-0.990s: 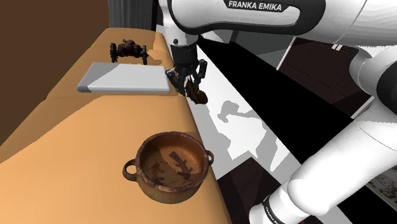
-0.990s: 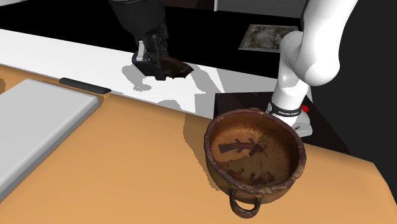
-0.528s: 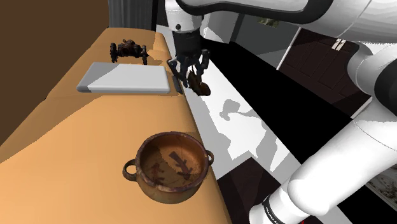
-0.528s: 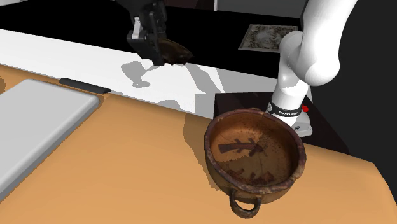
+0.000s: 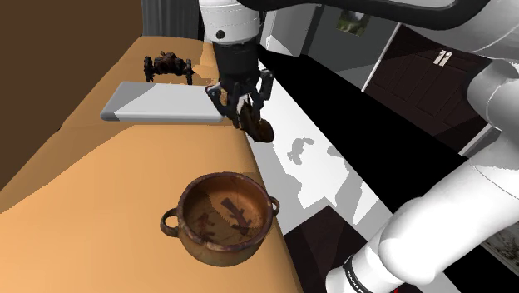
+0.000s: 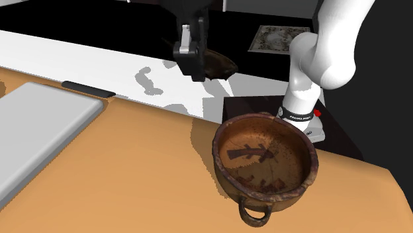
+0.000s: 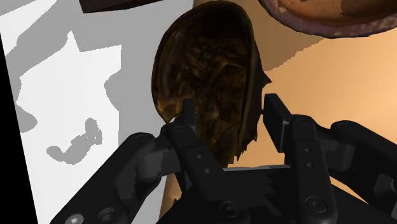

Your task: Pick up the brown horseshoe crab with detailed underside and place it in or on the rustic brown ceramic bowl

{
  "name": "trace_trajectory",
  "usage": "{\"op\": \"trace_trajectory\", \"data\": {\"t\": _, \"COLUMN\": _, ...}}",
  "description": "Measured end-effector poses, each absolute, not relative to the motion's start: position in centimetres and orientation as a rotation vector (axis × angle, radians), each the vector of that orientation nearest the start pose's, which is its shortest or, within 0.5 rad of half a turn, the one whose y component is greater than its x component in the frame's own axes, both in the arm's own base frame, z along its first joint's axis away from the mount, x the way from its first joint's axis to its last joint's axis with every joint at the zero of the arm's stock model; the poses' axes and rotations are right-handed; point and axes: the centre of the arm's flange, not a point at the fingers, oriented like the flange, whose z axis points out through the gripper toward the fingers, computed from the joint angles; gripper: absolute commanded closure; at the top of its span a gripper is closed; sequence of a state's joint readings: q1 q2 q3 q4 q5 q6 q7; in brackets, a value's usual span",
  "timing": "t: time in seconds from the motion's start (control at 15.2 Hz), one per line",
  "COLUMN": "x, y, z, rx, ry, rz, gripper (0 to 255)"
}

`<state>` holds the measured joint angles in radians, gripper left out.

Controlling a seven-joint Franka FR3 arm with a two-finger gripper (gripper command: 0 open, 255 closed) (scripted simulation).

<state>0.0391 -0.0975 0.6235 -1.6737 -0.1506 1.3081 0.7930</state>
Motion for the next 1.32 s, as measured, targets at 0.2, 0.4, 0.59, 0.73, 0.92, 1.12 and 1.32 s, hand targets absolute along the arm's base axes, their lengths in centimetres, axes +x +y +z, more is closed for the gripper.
{"op": "trace_trajectory", "data": {"t": 0.2, "x": 36.6, "y": 32.9, "z": 60.5, "rx": -3.472, "ry": 0.277, "rz": 0.134, "gripper": 255}}
{"op": "trace_trajectory", "data": {"t": 0.4, "x": 34.0, "y": 35.4, "z": 60.9, "rx": -3.472, "ry": 0.277, "rz": 0.134, "gripper": 255}}
{"op": "trace_trajectory", "data": {"t": 0.59, "x": 31.4, "y": 38.3, "z": 60.7, "rx": -3.472, "ry": 0.275, "rz": 0.135, "gripper": 255}}
{"op": "trace_trajectory", "data": {"t": 0.73, "x": 29.1, "y": 40.4, "z": 61.2, "rx": -3.472, "ry": 0.274, "rz": 0.134, "gripper": 255}}
{"op": "trace_trajectory", "data": {"t": 0.92, "x": 28.1, "y": 41.0, "z": 59.9, "rx": -3.472, "ry": 0.278, "rz": 0.134, "gripper": 255}}
{"op": "trace_trajectory", "data": {"t": 1.12, "x": 28.0, "y": 41.3, "z": 58.4, "rx": -3.472, "ry": 0.278, "rz": 0.135, "gripper": 255}}
{"op": "trace_trajectory", "data": {"t": 1.32, "x": 27.9, "y": 41.2, "z": 56.7, "rx": -3.473, "ry": 0.279, "rz": 0.135, "gripper": 255}}
